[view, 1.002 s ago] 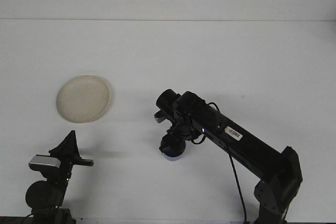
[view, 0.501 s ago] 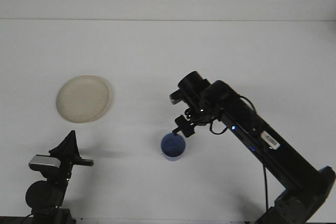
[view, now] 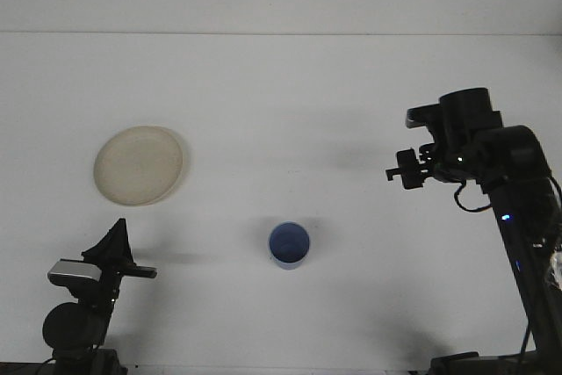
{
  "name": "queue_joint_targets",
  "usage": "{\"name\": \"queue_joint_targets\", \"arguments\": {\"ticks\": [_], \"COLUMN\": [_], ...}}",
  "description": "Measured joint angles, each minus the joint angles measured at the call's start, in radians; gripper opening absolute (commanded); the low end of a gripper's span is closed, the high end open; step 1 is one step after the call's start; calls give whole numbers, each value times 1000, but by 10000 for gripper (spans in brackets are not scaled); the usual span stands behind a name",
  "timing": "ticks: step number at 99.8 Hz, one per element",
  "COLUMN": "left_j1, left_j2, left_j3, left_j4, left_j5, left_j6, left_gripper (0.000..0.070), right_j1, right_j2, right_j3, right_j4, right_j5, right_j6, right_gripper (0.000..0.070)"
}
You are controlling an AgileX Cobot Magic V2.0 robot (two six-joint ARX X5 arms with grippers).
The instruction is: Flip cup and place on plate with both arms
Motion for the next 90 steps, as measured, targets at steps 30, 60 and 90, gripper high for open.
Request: {"name": "queue_joint_targets", "arguments": {"ticks": [30, 60, 90], "left_j1": [0, 0, 0], "left_j2": [0, 0, 0], "left_j3": [0, 0, 0], "left_j4": [0, 0, 0], "left_j5": [0, 0, 0], "left_j6": [0, 0, 0], "left_gripper": [12, 12, 12], "right_j1": [-68, -73, -74], "right_j2": [-259, -578, -899], "right_j3": [-250, -669, -1032], "right_j4": [179, 444, 772], "right_j5": [0, 2, 2], "right_j6": [-1, -6, 1], "right_gripper": [341, 341, 341]}}
